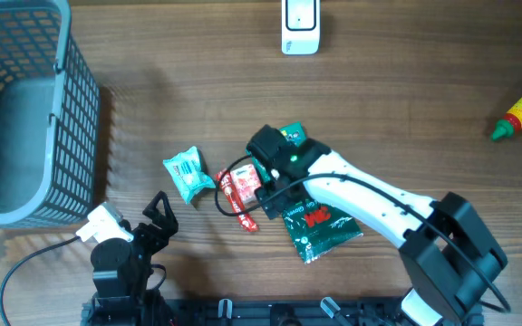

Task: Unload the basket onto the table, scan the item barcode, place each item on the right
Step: 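Grasp the green glove pack edge with the right gripper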

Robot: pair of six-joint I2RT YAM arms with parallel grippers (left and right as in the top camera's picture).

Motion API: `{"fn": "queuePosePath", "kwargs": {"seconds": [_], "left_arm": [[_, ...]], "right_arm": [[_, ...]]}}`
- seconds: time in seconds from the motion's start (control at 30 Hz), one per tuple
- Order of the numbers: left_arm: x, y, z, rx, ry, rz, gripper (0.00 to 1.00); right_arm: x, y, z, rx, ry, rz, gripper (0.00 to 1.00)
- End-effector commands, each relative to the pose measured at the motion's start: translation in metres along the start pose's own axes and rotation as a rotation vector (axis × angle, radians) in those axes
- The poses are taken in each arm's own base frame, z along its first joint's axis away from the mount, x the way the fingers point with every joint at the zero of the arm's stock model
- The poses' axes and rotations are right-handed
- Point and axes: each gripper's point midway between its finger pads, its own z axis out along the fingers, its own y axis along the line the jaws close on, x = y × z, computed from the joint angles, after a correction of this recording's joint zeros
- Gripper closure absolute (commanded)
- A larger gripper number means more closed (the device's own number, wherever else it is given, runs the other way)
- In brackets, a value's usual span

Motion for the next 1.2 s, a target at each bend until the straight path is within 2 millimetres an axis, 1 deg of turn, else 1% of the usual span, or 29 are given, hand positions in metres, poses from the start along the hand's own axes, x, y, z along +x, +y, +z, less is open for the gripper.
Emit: {"fn": "queuePosePath", "kwargs": {"seconds": [0.0,0.07,0.2,0.33,0.4,0.57,0.63,0.67,0.7,0.73,0.77,0.8,0.87,0.9,0.93,1.0,1.03,1.07,1.1,1.13,1.17], "left_arm": [[0.003,0.003,0.002,-0.013,0.003,-0.003,0.00],[0.003,0.003,0.002,-0.013,0.003,-0.003,0.00],[0.003,0.003,0.002,-0.013,0.003,-0.003,0.00],[0.003,0.003,0.002,-0.013,0.003,-0.003,0.00],[0.003,0.004,0.002,-0.013,0.003,-0.003,0.00],[0.003,0.004,0.002,-0.013,0.003,-0.003,0.00],[0.003,0.003,0.002,-0.013,0.003,-0.003,0.00],[0.003,0.003,0.002,-0.013,0.003,-0.003,0.00],[0.003,0.003,0.002,-0.013,0.003,-0.003,0.00],[0.003,0.003,0.002,-0.013,0.003,-0.003,0.00],[0.003,0.003,0.002,-0.013,0.003,-0.003,0.00],[0.003,0.003,0.002,-0.013,0.003,-0.003,0.00],[0.003,0.003,0.002,-0.013,0.003,-0.003,0.00],[0.003,0.003,0.002,-0.013,0.003,-0.003,0.00],[0.003,0.003,0.002,-0.013,0.003,-0.003,0.00],[0.003,0.004,0.002,-0.013,0.003,-0.003,0.00],[0.003,0.003,0.002,-0.013,0.003,-0.003,0.00],[0.003,0.003,0.002,-0.013,0.003,-0.003,0.00],[0.003,0.003,0.002,-0.013,0.003,-0.003,0.00],[0.003,0.003,0.002,-0.013,0.003,-0.003,0.00],[0.003,0.004,0.002,-0.013,0.003,-0.003,0.00]], "right_arm": [[0.003,-0.016,0.012,0.119,-0.039,0.038,0.00],[-0.001,-0.021,0.016,0.150,-0.070,0.040,0.00],[-0.001,-0.021,0.030,0.156,-0.080,0.041,0.00],[0.015,-0.019,0.056,0.180,0.010,0.016,0.00],[0.024,-0.015,0.064,0.190,0.048,-0.008,0.00],[0.036,-0.002,0.073,0.191,0.090,-0.059,0.00],[0.046,0.000,0.078,0.174,0.135,-0.054,0.00],[0.053,0.004,0.083,0.143,0.171,-0.053,0.01],[0.058,0.010,0.086,0.101,0.201,-0.056,0.05],[0.069,0.019,0.092,0.025,0.258,-0.069,0.13],[0.074,0.018,0.095,0.016,0.286,-0.045,0.14],[0.078,0.014,0.096,0.019,0.311,-0.030,0.30],[0.085,0.009,0.095,0.013,0.350,0.007,0.46],[0.089,0.008,0.093,0.004,0.371,0.028,0.50],[0.092,0.009,0.092,-0.016,0.390,0.041,0.51],[0.096,0.013,0.090,-0.068,0.418,0.064,0.47],[0.098,0.017,0.088,-0.100,0.435,0.077,0.50],[0.098,0.019,0.088,-0.115,0.439,0.081,0.61],[0.098,0.020,0.087,-0.129,0.440,0.076,0.81],[0.096,0.022,0.088,-0.148,0.434,0.069,0.96],[0.095,0.025,0.087,-0.166,0.431,0.068,0.96]]}}
